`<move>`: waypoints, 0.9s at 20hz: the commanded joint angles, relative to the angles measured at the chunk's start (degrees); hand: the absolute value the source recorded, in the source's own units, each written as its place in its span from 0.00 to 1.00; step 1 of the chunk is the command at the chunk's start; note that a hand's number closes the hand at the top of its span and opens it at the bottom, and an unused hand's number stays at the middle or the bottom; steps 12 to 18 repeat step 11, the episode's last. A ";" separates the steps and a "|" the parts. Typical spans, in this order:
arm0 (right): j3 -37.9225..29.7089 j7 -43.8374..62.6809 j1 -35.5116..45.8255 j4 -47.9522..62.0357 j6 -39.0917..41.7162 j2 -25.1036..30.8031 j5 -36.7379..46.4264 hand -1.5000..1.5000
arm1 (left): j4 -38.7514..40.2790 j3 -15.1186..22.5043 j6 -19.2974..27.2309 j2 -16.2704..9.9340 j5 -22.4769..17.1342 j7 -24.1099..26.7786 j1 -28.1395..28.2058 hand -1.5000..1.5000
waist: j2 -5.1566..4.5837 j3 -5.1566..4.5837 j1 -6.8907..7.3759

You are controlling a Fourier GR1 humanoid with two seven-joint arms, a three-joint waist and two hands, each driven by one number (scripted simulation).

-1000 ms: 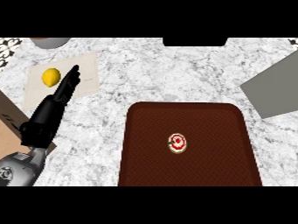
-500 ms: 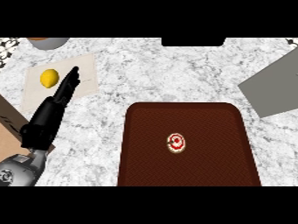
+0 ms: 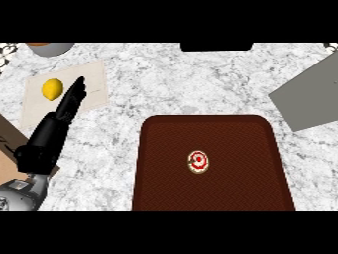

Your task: Pick the can from the tray and place it in the tiered shelf

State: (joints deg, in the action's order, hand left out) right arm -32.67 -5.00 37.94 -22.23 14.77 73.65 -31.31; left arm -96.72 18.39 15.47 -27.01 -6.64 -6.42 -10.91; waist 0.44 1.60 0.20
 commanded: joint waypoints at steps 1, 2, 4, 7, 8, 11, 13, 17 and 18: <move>-0.84 -0.08 -4.91 5.41 6.45 3.96 0.50 0.00 | 3.75 0.30 0.73 3.86 -2.43 1.11 3.20 0.50 | -1.60 -1.13 -0.87; -0.92 -0.66 -6.11 6.32 7.90 3.96 0.59 0.00 | 3.72 -0.70 0.27 3.30 -3.34 1.91 4.28 0.50 | -1.54 -1.16 -0.67; -1.18 -2.17 -7.67 7.59 10.04 5.10 0.90 0.00 | 3.38 -0.59 0.13 3.29 -3.13 1.90 3.39 0.50 | -1.70 -1.07 -0.99; -0.48 -6.74 -11.65 8.24 13.73 5.96 2.50 0.00 | 1.65 0.25 1.39 3.63 -2.43 0.17 4.19 0.50 | -1.56 -0.87 -1.44; -0.56 -7.49 -12.33 8.90 15.12 5.23 2.44 0.00 | 2.24 0.16 1.30 3.87 -2.51 1.06 4.25 0.50 | -1.65 -0.92 -1.46; -1.75 -8.54 -13.53 10.66 17.86 5.25 1.55 0.00 | 2.71 0.81 1.29 3.71 -1.91 1.01 4.66 0.50 | -1.87 -0.81 -1.91; -1.75 -8.54 -13.53 10.66 17.86 5.25 1.55 0.00 | 2.71 0.81 1.29 3.71 -1.91 1.01 4.66 0.50 | -1.87 -0.81 -1.91; -1.75 -8.54 -13.53 10.66 17.86 5.25 1.55 0.00 | 2.71 0.81 1.29 3.71 -1.91 1.01 4.66 0.50 | -1.87 -0.81 -1.91; -1.75 -8.54 -13.53 10.66 17.86 5.25 1.55 0.00 | 2.71 0.81 1.29 3.71 -1.91 1.01 4.66 0.50 | -1.87 -0.81 -1.91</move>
